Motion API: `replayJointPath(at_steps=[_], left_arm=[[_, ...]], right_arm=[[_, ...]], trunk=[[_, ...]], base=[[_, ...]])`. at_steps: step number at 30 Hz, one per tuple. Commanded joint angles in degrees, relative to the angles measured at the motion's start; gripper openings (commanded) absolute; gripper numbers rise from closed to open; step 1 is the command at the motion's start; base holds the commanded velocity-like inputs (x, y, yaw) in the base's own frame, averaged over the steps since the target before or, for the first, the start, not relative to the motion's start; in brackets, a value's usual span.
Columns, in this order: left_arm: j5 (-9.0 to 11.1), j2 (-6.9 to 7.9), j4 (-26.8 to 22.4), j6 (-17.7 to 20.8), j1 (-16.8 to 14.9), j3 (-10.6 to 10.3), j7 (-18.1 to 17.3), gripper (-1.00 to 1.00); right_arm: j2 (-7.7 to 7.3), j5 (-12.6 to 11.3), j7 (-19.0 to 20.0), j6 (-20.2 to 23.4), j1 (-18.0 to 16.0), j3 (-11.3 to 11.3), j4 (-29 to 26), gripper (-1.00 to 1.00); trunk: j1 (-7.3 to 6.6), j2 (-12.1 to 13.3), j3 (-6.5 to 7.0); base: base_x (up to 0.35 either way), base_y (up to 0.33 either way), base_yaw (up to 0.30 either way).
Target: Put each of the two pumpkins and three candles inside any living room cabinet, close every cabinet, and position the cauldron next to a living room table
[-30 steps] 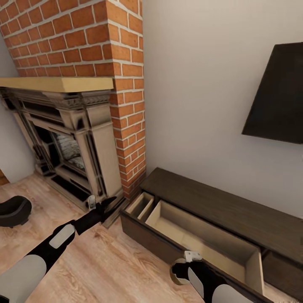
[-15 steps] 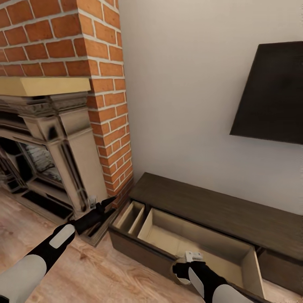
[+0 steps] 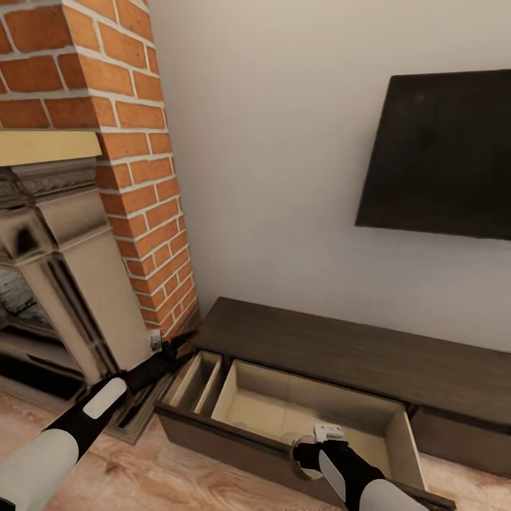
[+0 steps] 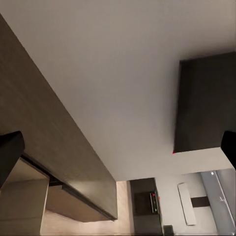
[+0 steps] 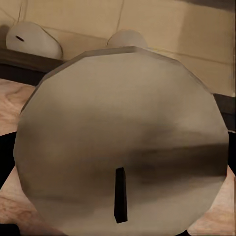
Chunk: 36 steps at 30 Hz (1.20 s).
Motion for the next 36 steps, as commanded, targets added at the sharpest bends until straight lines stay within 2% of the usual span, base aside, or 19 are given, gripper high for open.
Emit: replayJointPath(at_steps=[1,13,18,22,30,36], left_arm=[[0.00,0.00,0.02,0.00,0.00,0.00,0.00,1.00],[-0.08,-0.06,0.13,-0.03,0.00,0.00,0.15,1.00],[-0.14,-0.09,0.15,-0.08,0.00,0.00,0.34,1.00],[-0.17,-0.09,0.22,-0.09,0.00,0.00,0.51,1.00],[-0.11,-0.09,0.22,-0.09,0.00,0.00,0.59,1.00],[-0.17,-0.09,0.30,-0.09,0.00,0.00,0.76,1.00]], right_arm=[[0.00,0.02,0.00,0.00,-0.01,0.00,-0.01,-1.00],[-0.37,0.05,-0.37,-0.02,-0.01,-0.07,-0.15,-1.00],[-0.43,0.08,-4.04,-0.55,-0.01,-0.18,-0.33,-1.00],[-0.43,0.08,-7.19,-2.59,-0.01,-0.22,-0.36,-1.00],[-0.38,0.08,-7.59,-2.81,-0.01,-0.23,-0.37,-1.00],[-0.24,0.27,-7.41,-2.86,-0.01,0.01,-0.39,-1.00]], trunk=[[0.00,0.00,0.00],[0.00,0.00,0.00],[0.00,0.00,0.00],[0.00,0.00,0.00],[0.00,0.00,0.03],[0.00,0.00,0.04]], base=[[0.001,0.001,-0.286],[0.000,0.000,-0.286],[0.000,0.000,-0.286],[0.000,0.000,-0.286],[0.012,0.003,-0.284],[0.261,0.036,-0.064]])
